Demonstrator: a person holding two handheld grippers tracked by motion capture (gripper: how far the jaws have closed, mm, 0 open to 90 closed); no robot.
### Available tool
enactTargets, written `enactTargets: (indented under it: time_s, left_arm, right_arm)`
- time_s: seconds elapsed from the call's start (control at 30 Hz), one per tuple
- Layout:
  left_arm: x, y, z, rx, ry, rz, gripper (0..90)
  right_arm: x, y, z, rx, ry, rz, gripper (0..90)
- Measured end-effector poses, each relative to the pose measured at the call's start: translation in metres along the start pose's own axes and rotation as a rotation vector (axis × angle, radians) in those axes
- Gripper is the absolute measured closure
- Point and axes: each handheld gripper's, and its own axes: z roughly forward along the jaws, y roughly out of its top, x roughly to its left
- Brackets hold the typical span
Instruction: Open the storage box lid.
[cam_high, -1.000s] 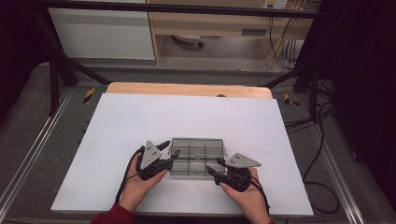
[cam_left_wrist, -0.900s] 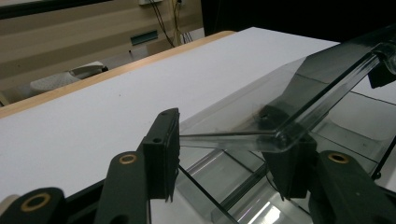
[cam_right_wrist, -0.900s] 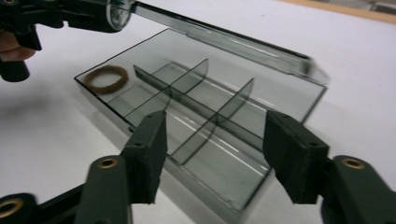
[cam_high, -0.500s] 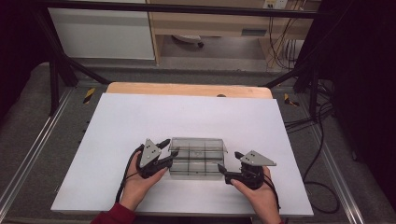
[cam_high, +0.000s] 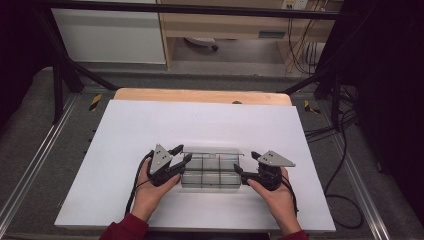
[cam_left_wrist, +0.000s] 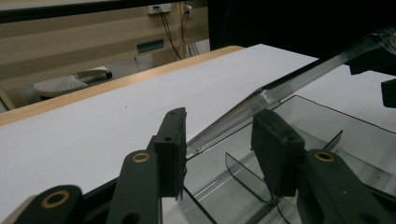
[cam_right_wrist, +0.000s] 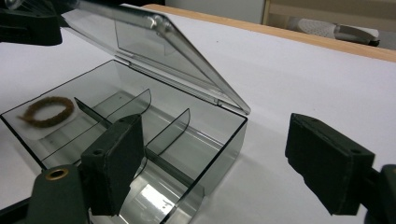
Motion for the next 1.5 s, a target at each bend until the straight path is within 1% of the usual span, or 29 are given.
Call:
enactTargets:
  time_s: [0.07,0.1,0.17,0.27,0.4,0.5,0.7,0.97,1.3,1.5]
  left_arm:
    - [0.001,0.0,0.001,0.0,0.0,-0.002,56.5]
    - [0.002,0.0,0.001,0.001,-0.002,-0.006,56.9]
    - [0.002,-0.001,0.001,0.002,0.005,-0.008,57.1]
    - [0.003,-0.001,0.003,-0.001,0.005,-0.017,58.1]
    - [0.004,-0.001,0.004,0.002,0.007,-0.016,58.7]
    - [0.005,-0.001,0.005,0.002,0.011,-0.022,59.6]
    - [0.008,0.001,0.007,-0.005,0.017,-0.028,61.7]
    - [0.009,0.005,0.011,-0.013,0.029,-0.03,64.0]
    - [0.01,0.008,0.014,-0.007,0.033,-0.022,64.8]
    - [0.01,0.009,0.016,-0.006,0.036,-0.023,64.5]
  right_arm:
    - [0.0,0.002,0.004,0.002,0.0,-0.014,18.3]
    - [-0.001,0.003,0.005,0.004,0.0,-0.014,17.7]
    - [-0.002,0.005,0.007,-0.005,0.009,-0.015,17.2]
    - [-0.003,0.009,0.01,-0.017,0.015,-0.028,16.4]
    - [-0.003,0.017,0.014,-0.036,0.03,-0.052,16.7]
    - [-0.002,0.021,0.017,-0.046,0.033,-0.067,17.6]
    - [-0.005,0.027,0.022,-0.056,0.031,-0.078,20.9]
    - [-0.008,0.033,0.026,-0.055,0.04,-0.102,26.7]
    - [-0.012,0.034,0.028,-0.05,0.04,-0.095,30.0]
    - [-0.013,0.031,0.036,-0.032,0.04,-0.1,31.5]
